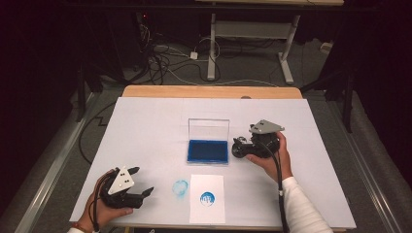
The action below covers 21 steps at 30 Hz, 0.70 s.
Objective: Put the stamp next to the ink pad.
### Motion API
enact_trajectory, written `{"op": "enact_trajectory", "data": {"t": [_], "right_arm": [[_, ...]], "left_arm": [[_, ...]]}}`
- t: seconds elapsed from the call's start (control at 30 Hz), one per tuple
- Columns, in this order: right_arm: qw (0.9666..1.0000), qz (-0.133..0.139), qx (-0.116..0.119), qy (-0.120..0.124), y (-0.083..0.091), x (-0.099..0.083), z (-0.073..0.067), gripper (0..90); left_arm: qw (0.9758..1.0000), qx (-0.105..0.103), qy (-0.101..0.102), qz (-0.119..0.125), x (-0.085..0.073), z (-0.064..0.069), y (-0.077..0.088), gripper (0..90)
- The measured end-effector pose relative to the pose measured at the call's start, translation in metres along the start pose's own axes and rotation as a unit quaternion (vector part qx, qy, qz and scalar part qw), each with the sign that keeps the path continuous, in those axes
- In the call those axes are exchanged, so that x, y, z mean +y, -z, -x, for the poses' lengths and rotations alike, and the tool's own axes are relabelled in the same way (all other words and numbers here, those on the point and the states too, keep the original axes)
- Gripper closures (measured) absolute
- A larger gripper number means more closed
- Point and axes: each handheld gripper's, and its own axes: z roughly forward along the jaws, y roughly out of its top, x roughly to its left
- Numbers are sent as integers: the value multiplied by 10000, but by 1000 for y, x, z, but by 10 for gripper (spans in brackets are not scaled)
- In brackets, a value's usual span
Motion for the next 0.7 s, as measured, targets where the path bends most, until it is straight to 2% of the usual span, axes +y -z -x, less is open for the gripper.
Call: {"op": "enact_trajectory", "data": {"t": [0.27,0.7], "right_arm": [[9998,153,-65,48,14,6,1,233],[9994,320,-33,114,33,9,-2,231]], "left_arm": [[10000,12,-44,-21,0,1,0,176],[9999,8,-84,-57,1,2,-1,176]]}}
